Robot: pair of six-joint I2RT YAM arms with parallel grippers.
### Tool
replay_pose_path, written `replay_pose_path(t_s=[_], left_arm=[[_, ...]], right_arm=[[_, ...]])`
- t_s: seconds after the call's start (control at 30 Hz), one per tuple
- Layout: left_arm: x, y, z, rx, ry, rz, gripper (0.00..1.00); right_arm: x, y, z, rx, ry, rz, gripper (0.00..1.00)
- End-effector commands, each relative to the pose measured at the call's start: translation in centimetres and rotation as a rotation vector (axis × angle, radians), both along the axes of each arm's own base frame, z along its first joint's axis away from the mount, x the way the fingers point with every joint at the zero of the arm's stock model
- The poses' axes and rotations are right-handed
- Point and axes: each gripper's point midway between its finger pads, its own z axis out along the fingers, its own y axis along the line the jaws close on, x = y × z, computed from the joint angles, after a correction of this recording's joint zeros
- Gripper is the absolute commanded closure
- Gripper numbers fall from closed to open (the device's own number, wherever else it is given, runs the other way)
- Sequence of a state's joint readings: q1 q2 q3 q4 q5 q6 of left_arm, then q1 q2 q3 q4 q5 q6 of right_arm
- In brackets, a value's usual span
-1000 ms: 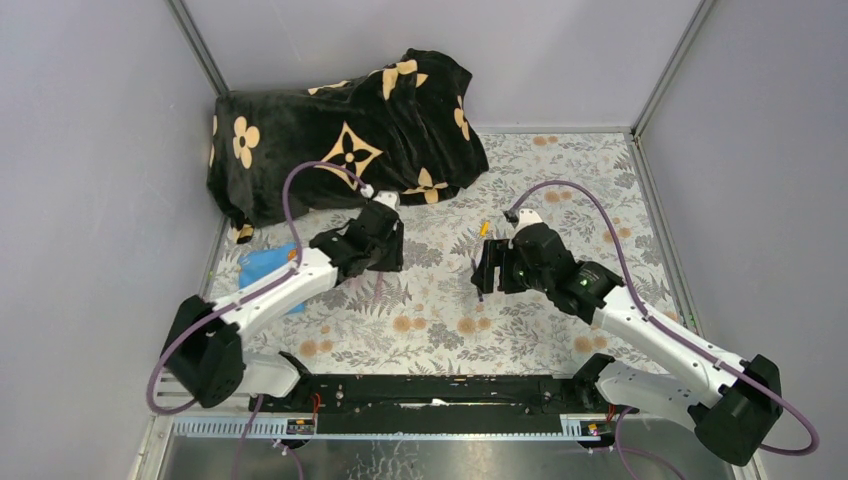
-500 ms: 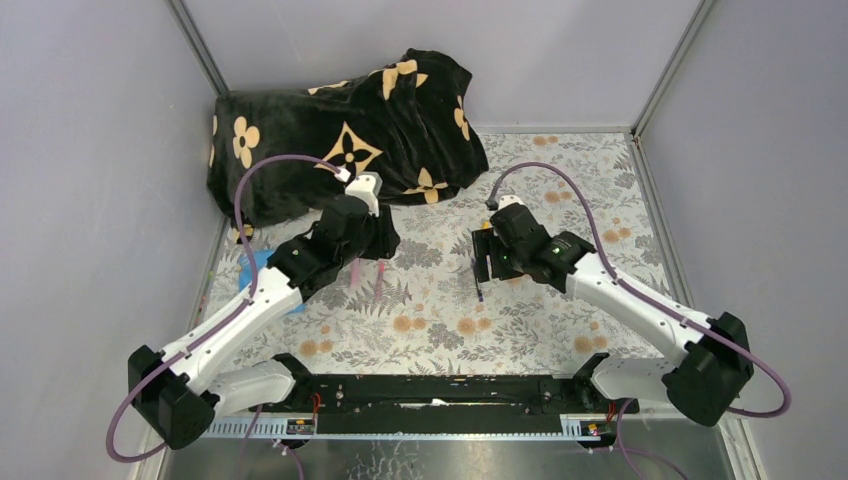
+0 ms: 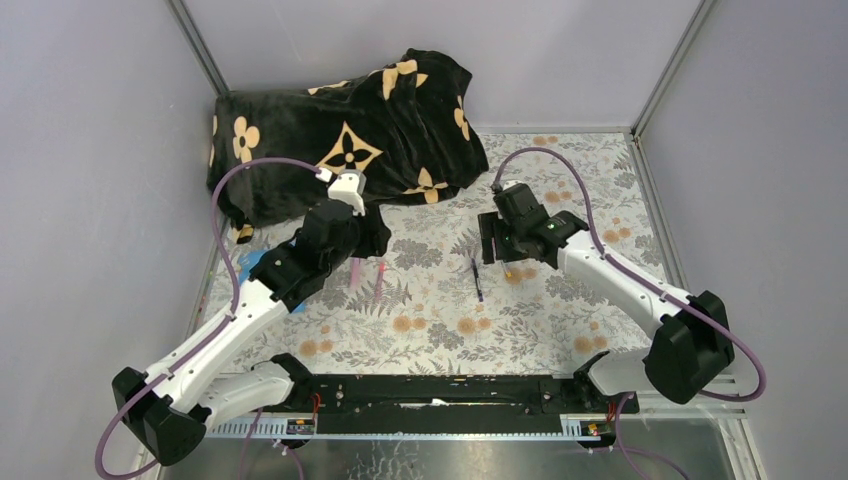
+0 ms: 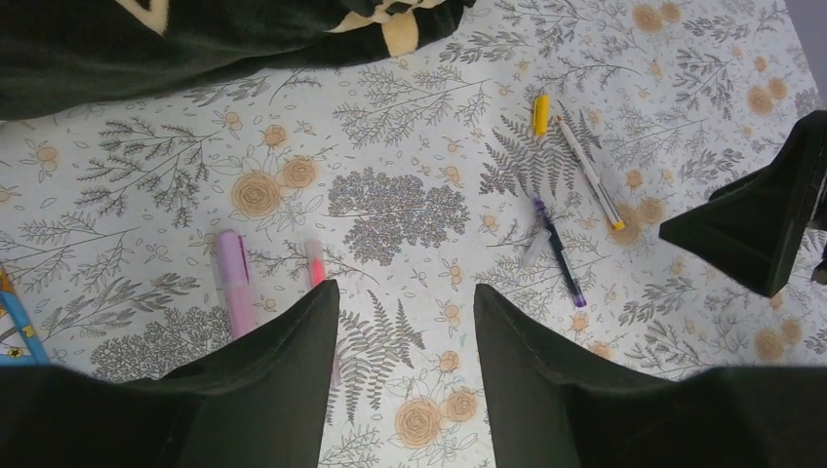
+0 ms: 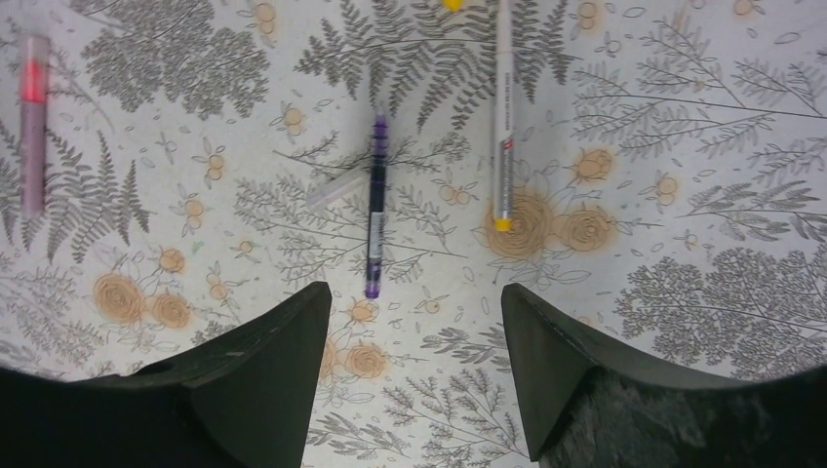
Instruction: Insert the pens into the pen caps
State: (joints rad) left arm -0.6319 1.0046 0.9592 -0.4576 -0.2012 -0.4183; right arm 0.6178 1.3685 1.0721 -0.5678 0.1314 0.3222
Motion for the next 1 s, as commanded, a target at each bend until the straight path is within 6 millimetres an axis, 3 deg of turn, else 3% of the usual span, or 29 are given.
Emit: replay_pose_path(t_s=[0.0,0.27,0.47,0.67,0.97], left_arm=[[0.7,1.1,0.2,0.025,-0.041,0.038,0.41],[0.8,1.4,-0.5,0.058,-0.043,0.040,0.41],[0.5,1.7,-1.3,0.070,-0.032,0.037,0.41],[0.0,2.1,-1.5,0.067,-0.027,0.041,0.41],[-0.7,2.4,-1.8,0.063,-0.016,0.040,0.41]], right_arm=[[1.2,-1.2,0.7,0.009,-0.018,-0.023,0.28],[2.0,-2.8,-2.1,-0.006,0.053,-0.051,0.32],[3.9,-2.3,-4.3,-0.030,0.110,-0.019,0.36],[5.9,-2.3,-6.6,-0.067,0.149,-0.023,0.47],[6.9,-2.4,-9.7,-0.102,0.190,-0.031,0.53]])
